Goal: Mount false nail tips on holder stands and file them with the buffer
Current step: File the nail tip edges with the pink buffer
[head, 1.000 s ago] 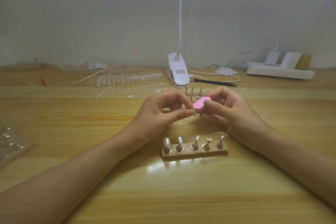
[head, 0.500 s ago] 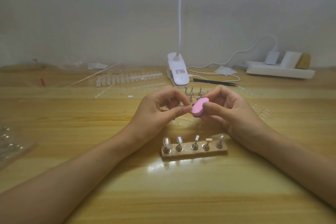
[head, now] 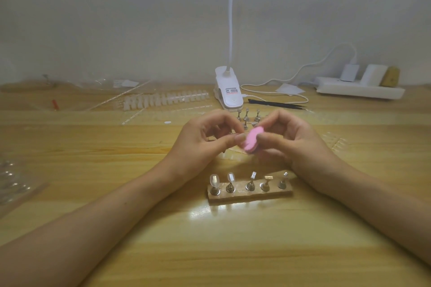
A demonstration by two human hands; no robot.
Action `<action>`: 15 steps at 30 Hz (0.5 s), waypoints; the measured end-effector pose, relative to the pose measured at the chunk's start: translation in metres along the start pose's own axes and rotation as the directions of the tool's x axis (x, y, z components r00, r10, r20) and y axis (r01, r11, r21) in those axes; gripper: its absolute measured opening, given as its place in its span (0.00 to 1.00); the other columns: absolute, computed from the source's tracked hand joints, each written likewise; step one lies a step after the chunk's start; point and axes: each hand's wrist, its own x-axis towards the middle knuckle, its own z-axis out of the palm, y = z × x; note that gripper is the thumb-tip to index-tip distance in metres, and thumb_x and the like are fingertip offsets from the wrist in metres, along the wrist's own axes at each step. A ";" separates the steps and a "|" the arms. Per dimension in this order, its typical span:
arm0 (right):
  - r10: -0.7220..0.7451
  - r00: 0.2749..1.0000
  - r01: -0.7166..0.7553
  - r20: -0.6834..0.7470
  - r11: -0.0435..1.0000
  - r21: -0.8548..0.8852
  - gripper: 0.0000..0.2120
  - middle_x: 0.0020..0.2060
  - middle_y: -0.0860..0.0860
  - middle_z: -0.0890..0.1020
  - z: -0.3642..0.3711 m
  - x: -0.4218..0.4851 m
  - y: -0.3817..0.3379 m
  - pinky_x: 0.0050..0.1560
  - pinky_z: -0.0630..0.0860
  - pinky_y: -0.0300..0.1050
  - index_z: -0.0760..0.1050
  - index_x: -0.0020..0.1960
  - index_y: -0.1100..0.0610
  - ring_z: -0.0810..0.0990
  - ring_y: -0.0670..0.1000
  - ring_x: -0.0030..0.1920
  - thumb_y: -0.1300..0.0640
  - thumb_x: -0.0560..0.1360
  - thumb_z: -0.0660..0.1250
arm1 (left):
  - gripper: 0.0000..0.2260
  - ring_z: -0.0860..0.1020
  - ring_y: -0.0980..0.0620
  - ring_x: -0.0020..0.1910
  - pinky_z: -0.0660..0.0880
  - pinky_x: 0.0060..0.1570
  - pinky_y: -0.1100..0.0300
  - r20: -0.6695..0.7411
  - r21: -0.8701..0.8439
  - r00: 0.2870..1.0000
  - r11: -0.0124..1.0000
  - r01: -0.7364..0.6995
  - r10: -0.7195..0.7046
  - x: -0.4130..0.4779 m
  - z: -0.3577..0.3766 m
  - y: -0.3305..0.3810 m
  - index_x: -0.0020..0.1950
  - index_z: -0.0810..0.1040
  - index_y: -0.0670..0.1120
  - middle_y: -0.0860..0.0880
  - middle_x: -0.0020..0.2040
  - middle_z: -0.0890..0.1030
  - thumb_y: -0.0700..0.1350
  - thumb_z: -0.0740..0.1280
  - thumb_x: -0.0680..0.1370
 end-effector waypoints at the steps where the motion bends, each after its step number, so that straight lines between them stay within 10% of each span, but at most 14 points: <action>1: -0.015 0.998 0.018 -0.061 0.999 0.047 0.10 0.43 0.56 0.86 -0.002 0.001 0.000 0.41 0.83 0.42 0.75 0.45 0.58 0.87 0.55 0.43 0.58 0.68 0.74 | 0.04 0.70 0.57 0.33 0.69 0.39 0.66 -0.006 -0.001 1.000 1.000 0.002 -0.002 0.000 0.000 0.000 0.43 0.81 0.41 0.59 0.30 0.73 0.40 0.73 0.74; 15: 0.015 0.999 -0.010 0.035 0.990 -0.140 0.11 0.41 0.57 0.86 0.002 -0.001 -0.001 0.41 0.84 0.47 0.73 0.47 0.58 0.87 0.56 0.42 0.53 0.72 0.71 | 0.03 0.70 0.59 0.35 0.67 0.37 0.70 -0.013 0.139 0.997 0.987 -0.077 0.079 0.000 0.001 -0.001 0.42 0.81 0.42 0.59 0.34 0.72 0.40 0.74 0.74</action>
